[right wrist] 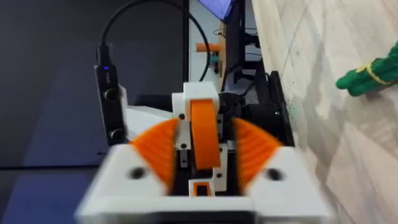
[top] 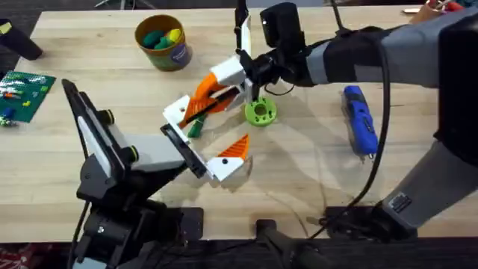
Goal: Pick up the gripper from the table and insert it into the empty holder that is missing its gripper. Then pick up a screw, insert it into the mounting hole, and use the screwdriver to tighten it. Finally, clean up the table by picking up the vegetable and placing it into the bucket.
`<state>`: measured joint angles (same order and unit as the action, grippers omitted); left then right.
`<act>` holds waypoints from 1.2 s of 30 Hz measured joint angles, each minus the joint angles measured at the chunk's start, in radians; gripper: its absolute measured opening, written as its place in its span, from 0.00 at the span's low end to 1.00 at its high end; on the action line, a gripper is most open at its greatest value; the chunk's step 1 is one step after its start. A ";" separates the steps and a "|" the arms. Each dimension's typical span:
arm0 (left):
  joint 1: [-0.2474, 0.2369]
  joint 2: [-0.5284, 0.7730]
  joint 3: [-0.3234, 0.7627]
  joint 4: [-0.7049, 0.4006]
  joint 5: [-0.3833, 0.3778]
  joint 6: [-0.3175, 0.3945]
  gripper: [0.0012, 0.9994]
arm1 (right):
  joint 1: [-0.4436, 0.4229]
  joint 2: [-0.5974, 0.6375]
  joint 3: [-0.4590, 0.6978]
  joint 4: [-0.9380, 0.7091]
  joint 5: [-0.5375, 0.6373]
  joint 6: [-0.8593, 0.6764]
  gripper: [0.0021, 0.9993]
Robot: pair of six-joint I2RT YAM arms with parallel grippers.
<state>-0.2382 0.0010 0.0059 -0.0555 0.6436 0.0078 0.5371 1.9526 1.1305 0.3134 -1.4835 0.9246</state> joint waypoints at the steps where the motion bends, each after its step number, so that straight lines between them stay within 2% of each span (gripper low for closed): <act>1: -0.002 0.000 0.000 0.000 0.005 0.000 0.99 | 0.005 0.000 0.000 0.000 0.002 0.000 0.57; 3: -0.003 0.000 0.000 0.000 0.013 0.000 0.99 | 0.013 0.000 0.000 0.001 0.006 0.000 0.86; 4: -0.003 0.000 0.000 0.000 0.016 0.000 0.99 | 0.017 0.000 0.000 0.001 0.008 -0.001 0.96; 5: -0.003 0.000 0.000 0.000 0.018 0.000 0.99 | 0.019 0.000 0.000 0.001 0.010 0.000 0.99; 15: -0.003 0.000 0.000 0.000 0.019 0.000 0.99 | 0.018 0.000 0.001 0.005 0.017 0.004 0.99; 18: -0.003 0.000 0.000 0.000 0.019 0.000 0.99 | 0.009 0.000 0.001 0.057 0.017 0.008 0.99; 29: -0.003 0.000 0.000 0.000 0.019 0.000 0.99 | -0.128 -0.006 0.004 0.206 0.017 0.011 0.99; 36: -0.003 0.000 0.000 0.000 0.019 0.000 0.99 | -0.181 -0.094 0.006 0.281 0.067 -0.035 0.99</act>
<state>-0.2417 0.0010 0.0059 -0.0559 0.6628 0.0082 0.3558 1.8589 1.1366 0.5945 -1.4160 0.8895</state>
